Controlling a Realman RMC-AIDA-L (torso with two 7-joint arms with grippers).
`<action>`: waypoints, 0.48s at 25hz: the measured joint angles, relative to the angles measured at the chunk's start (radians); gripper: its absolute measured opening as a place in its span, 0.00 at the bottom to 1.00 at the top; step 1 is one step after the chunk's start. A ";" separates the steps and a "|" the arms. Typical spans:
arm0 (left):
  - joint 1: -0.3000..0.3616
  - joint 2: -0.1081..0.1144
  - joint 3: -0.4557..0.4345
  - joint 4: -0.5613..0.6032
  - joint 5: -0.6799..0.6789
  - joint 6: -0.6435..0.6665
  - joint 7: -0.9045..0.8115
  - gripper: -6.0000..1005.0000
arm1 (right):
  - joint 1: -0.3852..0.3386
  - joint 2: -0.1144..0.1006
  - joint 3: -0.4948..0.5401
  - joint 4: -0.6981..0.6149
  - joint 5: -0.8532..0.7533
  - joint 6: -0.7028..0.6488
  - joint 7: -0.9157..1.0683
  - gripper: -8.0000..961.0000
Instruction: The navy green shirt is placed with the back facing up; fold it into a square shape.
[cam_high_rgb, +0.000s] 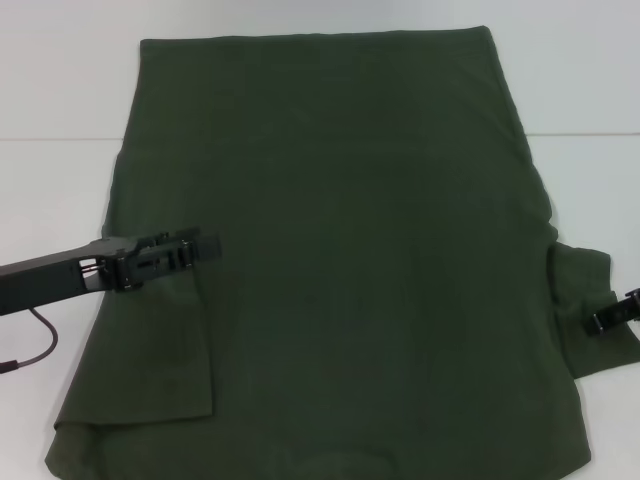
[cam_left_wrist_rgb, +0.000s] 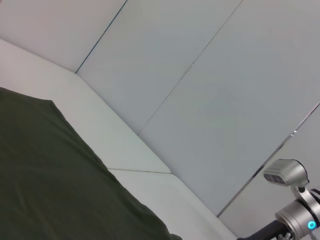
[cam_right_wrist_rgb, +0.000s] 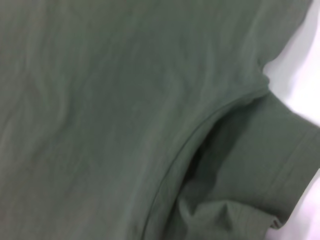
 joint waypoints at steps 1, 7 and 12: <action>0.000 0.000 0.000 0.000 0.000 0.000 0.000 0.57 | 0.001 0.000 0.000 0.000 0.000 0.004 0.000 0.92; 0.002 -0.001 0.000 0.000 0.000 0.000 -0.007 0.57 | 0.006 -0.001 0.002 -0.001 0.001 0.018 0.011 0.92; 0.003 -0.001 0.000 0.000 -0.003 0.000 -0.009 0.57 | 0.008 0.011 0.003 0.002 0.000 0.037 0.021 0.92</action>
